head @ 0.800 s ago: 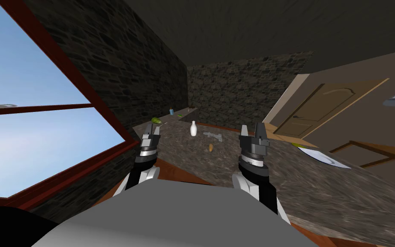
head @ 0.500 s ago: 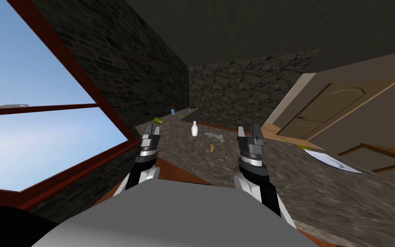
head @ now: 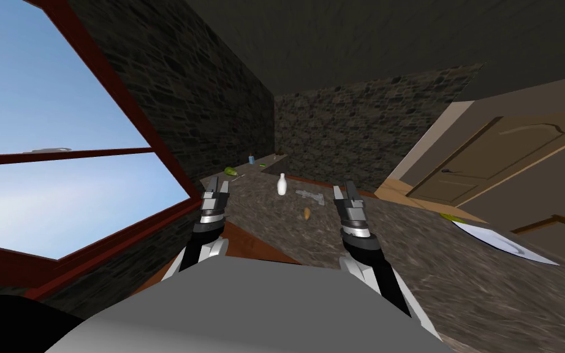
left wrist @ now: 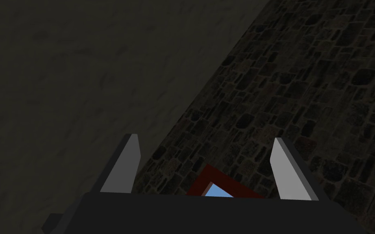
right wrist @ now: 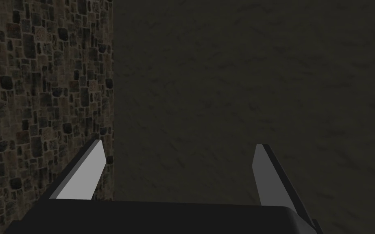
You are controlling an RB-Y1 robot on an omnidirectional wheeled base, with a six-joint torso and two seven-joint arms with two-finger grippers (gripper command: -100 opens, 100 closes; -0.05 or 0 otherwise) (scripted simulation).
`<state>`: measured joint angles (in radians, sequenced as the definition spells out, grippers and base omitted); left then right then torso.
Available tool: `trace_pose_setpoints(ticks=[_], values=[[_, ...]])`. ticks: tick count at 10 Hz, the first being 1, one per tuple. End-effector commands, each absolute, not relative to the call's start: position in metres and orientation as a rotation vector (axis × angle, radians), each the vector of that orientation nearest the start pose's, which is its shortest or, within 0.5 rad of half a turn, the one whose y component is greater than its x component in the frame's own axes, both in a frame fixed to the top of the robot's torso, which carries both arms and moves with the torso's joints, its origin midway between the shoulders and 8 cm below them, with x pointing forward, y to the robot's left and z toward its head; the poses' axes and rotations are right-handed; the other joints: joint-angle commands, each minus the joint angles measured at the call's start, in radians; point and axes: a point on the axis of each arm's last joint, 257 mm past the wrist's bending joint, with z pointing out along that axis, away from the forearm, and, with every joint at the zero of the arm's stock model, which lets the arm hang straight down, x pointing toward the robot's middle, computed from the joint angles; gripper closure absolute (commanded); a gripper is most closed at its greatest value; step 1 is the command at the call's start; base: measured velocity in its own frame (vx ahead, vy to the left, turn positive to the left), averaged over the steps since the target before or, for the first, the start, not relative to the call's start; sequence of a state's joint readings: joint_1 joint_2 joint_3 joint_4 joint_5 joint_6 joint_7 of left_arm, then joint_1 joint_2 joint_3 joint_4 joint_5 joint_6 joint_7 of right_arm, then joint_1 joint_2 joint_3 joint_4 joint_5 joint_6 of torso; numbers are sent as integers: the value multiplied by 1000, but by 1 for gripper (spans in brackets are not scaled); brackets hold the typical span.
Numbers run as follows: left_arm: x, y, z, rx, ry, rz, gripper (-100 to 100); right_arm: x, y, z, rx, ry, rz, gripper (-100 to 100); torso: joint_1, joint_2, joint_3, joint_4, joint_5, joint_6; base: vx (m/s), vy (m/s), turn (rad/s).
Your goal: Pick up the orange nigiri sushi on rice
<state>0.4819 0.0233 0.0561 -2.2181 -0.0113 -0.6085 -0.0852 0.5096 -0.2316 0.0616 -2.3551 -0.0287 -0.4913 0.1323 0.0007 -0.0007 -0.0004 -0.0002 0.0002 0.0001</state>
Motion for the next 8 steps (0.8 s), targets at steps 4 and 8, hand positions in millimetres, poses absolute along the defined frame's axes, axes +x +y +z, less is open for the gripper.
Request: trace_pose_setpoints(ticks=[4,8], values=[[336,291,24,-544,610,-1181,0,346,-229,12,412,931,1249,-100,0,0,0,0,0,0,10,18,88],[336,291,24,-544,610,-1181,0,356,-229,-22,401,1089,1203,-100,1,0,0,0,0,0,11,20,102]])
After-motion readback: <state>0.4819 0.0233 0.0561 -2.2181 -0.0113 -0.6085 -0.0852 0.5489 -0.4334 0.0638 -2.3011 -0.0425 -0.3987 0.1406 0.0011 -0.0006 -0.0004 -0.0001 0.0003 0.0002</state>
